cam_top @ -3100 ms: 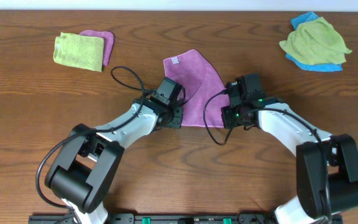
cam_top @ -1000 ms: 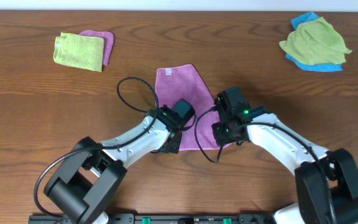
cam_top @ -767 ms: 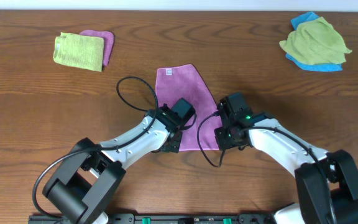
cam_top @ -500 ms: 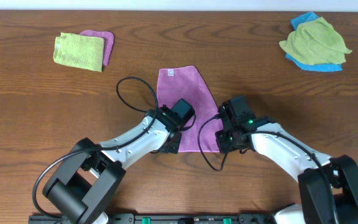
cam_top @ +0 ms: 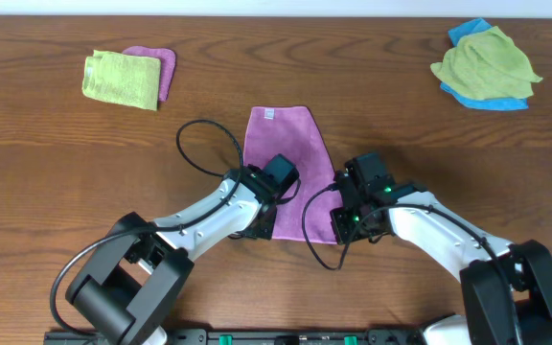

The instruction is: Fold the cloth

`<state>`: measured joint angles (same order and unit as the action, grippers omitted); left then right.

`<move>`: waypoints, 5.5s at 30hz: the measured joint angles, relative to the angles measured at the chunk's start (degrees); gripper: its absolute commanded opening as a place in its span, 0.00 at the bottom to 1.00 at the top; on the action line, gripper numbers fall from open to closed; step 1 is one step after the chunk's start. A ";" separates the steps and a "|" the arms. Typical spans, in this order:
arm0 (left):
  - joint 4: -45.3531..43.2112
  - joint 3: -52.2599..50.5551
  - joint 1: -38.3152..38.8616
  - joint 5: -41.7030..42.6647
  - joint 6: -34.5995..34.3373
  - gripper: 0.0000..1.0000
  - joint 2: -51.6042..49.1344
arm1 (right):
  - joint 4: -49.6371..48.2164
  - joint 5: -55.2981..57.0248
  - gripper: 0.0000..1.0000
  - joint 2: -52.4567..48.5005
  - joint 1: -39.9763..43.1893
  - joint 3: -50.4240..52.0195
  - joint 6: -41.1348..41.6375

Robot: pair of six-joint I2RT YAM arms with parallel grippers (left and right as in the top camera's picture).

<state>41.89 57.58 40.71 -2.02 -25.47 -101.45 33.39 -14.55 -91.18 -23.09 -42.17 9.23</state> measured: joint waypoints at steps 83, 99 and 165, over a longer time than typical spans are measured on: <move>-25.33 -26.58 -1.95 6.36 -12.00 0.76 25.31 | -4.39 8.63 0.37 24.37 -3.98 13.75 14.23; -28.98 -26.58 -7.89 8.26 -8.37 0.70 22.62 | -8.24 10.36 0.35 20.24 -1.53 13.75 14.10; 0.74 17.86 -18.56 7.61 3.56 0.06 22.62 | 10.49 16.83 0.01 16.22 1.92 -28.79 7.56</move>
<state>42.63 75.44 22.15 5.58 -21.91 -78.83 43.88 2.28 -74.96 -21.17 -70.96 16.80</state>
